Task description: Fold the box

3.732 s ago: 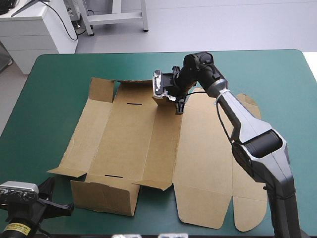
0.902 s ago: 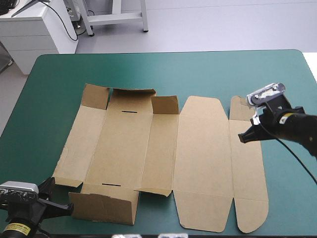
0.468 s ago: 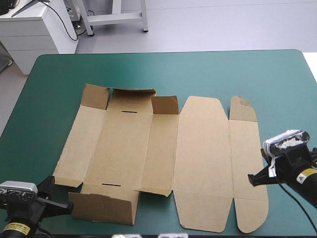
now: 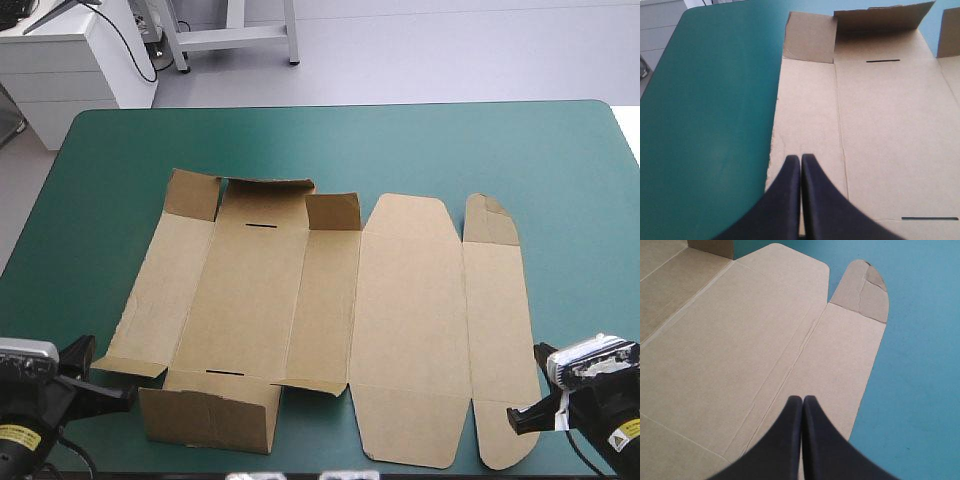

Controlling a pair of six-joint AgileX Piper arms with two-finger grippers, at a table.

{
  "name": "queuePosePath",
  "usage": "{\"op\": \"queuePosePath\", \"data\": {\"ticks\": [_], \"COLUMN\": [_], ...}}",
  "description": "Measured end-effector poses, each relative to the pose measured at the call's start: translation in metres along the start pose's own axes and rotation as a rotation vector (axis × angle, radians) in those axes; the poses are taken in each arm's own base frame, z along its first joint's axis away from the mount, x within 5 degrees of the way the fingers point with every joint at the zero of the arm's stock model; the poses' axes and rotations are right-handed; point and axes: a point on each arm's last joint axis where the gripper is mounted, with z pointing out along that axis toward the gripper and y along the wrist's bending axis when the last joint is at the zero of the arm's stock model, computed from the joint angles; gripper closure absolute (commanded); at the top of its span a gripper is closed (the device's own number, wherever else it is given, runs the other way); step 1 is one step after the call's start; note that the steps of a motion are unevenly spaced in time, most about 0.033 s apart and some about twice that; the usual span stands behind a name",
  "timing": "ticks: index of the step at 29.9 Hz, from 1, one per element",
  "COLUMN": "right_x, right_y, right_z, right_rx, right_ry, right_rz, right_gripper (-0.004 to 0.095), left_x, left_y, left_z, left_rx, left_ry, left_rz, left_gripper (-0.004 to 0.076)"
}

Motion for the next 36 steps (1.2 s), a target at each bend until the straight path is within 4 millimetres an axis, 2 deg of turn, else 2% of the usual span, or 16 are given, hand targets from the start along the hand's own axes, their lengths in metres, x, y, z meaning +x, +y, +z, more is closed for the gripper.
{"op": "queuePosePath", "data": {"ticks": [3,7,12,17,20,24,30,36], "right_x": [0.001,0.001,0.001,0.001,0.001,0.001,0.001,0.001], "right_y": [0.0,0.0,0.001,0.0,0.0,0.001,0.001,0.001], "right_z": [-0.002,-0.002,-0.002,-0.002,-0.002,-0.002,-0.002,-0.002], "right_rx": [0.002,0.002,0.002,0.003,0.003,0.002,0.0,-0.002], "right_ry": [-0.011,-0.012,-0.012,-0.012,-0.012,-0.007,-0.004,-0.004], "right_rz": [0.004,0.006,0.007,0.007,0.007,0.007,0.009,0.031], "right_gripper": [0.0929,0.0929,0.0929,0.0929,0.0929,0.0929,0.0929,0.0929], "left_x": [-0.018,-0.036,-0.048,-0.051,-0.051,-0.047,-0.046,-0.049], "left_y": [0.003,0.006,0.009,0.013,0.025,0.048,0.087,0.107], "left_z": [0.009,0.032,0.073,0.117,0.141,0.167,0.196,0.227], "left_rx": [-0.013,-0.017,-0.019,-0.02,-0.027,0.048,0.143,0.252], "left_ry": [0.067,0.173,0.331,0.487,0.575,0.665,0.777,0.826], "left_rz": [0.017,0.032,0.056,0.064,0.014,-0.132,-0.312,-0.399], "left_gripper": [0.0731,0.0731,0.073,0.0708,0.0708,0.0708,0.0708,0.0708]}}
